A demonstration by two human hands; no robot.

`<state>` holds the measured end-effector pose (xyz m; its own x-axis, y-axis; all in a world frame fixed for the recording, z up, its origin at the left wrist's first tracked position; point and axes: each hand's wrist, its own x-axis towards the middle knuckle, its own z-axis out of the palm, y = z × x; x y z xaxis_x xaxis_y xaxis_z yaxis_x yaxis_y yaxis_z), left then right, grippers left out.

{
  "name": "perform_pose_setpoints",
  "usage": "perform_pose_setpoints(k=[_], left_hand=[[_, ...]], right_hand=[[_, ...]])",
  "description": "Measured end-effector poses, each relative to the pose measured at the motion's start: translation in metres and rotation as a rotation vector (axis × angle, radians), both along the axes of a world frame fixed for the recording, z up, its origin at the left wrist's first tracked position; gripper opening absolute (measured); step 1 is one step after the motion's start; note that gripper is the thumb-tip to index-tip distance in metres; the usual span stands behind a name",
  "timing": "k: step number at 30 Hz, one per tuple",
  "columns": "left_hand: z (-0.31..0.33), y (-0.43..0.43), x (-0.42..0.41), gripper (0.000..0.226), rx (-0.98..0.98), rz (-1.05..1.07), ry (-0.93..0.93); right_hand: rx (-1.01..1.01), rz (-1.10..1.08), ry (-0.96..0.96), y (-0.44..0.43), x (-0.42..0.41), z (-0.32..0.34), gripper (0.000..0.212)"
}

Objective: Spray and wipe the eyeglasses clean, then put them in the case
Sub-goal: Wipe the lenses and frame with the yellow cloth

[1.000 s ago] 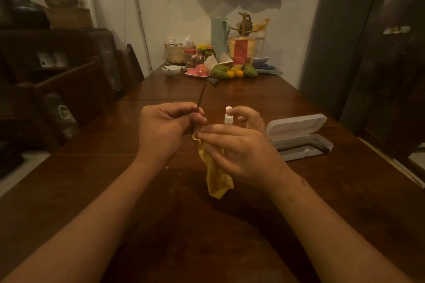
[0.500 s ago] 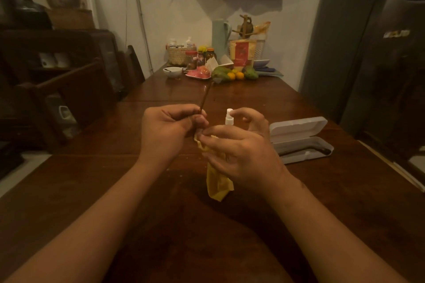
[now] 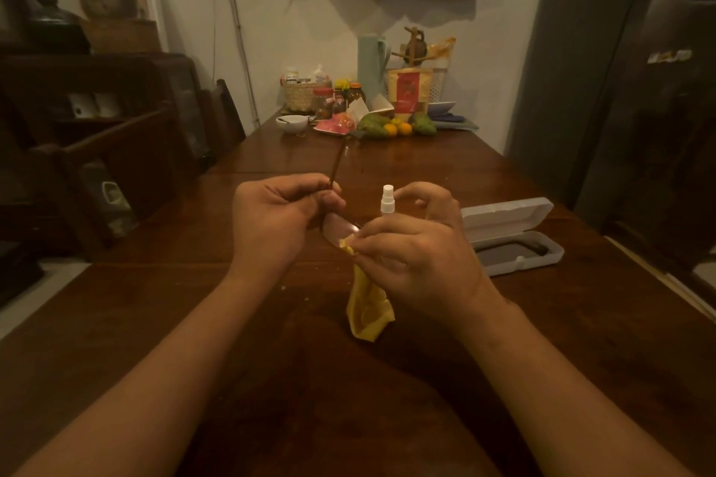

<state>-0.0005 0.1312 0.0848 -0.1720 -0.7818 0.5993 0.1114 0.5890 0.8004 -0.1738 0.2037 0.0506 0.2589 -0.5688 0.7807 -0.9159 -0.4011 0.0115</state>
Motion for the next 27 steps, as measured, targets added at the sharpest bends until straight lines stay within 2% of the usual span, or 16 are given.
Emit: perform_pose_setpoints(k=[3,11,16,21,27], left_hand=[[0.001,0.001,0.0,0.024,-0.009,-0.01,0.012],[0.001,0.004,0.001,0.026,-0.03,-0.016,0.001],[0.002,0.006,0.002,0.029,-0.07,-0.042,0.018],[0.004,0.006,0.003,0.032,-0.107,-0.022,0.04],[0.0,0.009,-0.001,0.03,-0.078,-0.031,0.033]], right_hand=[[-0.011,-0.014,-0.017,0.001,0.0,0.001,0.017],[0.003,0.075,0.02,0.003,0.0,0.001,0.028],[-0.006,0.017,-0.005,0.008,-0.004,0.006,0.023],[-0.038,-0.08,0.002,0.011,0.002,0.01,0.026],[-0.005,-0.076,0.034,0.01,0.008,0.007,0.035]])
